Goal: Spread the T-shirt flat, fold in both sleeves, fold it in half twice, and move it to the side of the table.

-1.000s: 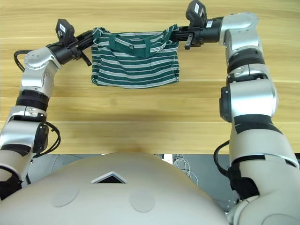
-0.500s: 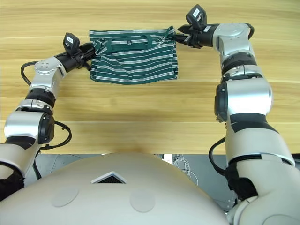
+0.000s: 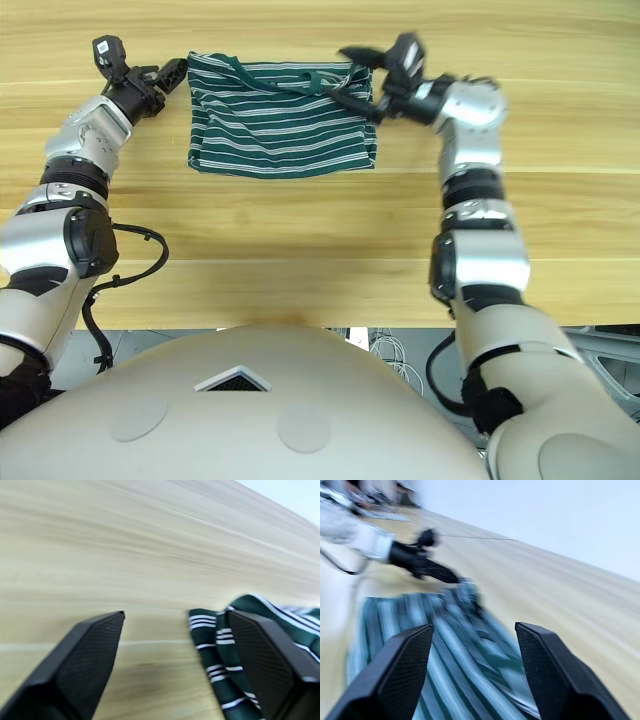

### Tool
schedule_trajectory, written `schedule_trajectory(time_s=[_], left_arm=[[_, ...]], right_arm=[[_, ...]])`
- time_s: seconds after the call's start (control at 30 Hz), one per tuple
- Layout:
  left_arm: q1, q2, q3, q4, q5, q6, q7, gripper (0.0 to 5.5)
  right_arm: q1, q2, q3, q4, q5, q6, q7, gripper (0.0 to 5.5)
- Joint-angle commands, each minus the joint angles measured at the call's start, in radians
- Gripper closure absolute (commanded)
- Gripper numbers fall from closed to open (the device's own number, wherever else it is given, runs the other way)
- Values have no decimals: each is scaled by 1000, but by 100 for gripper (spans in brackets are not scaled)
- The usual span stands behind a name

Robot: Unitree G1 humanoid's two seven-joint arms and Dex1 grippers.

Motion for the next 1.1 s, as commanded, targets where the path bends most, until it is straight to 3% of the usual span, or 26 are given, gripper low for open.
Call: schedule_trajectory(time_s=[0.03, 0.13, 0.2, 0.27, 0.43, 0.57, 0.8, 1.1], left_arm=[[39, -4, 27, -21, -7, 16, 28, 102], [116, -29, 5, -180, 4, 1, 13, 55], [228, -67, -38, -426, 3, 19, 6, 16], [328, -97, -84, -643, 8, 47, 18, 12], [503, -154, -202, -1028, 42, 100, 81, 12], [618, -154, -316, -1225, 152, 64, 133, 12], [710, -126, -475, -1199, 355, -36, 177, 12], [661, -115, -505, -982, 455, -143, 206, 12]], right_arm=[[113, 68, 158, -146, -152, -14, -117, 245], [15, 25, 182, -75, -298, -88, -293, 245], [-44, 2, 200, -36, -390, -130, -420, 245], [-89, 7, 205, 16, -420, -113, -489, 245], [-201, 43, 107, 207, -283, 169, -416, 245], [-203, 8, 75, 215, -232, 172, -338, 245], [-215, -44, 161, 185, -382, -25, -496, 245], [-275, -63, 295, 240, -618, -160, -786, 245]])
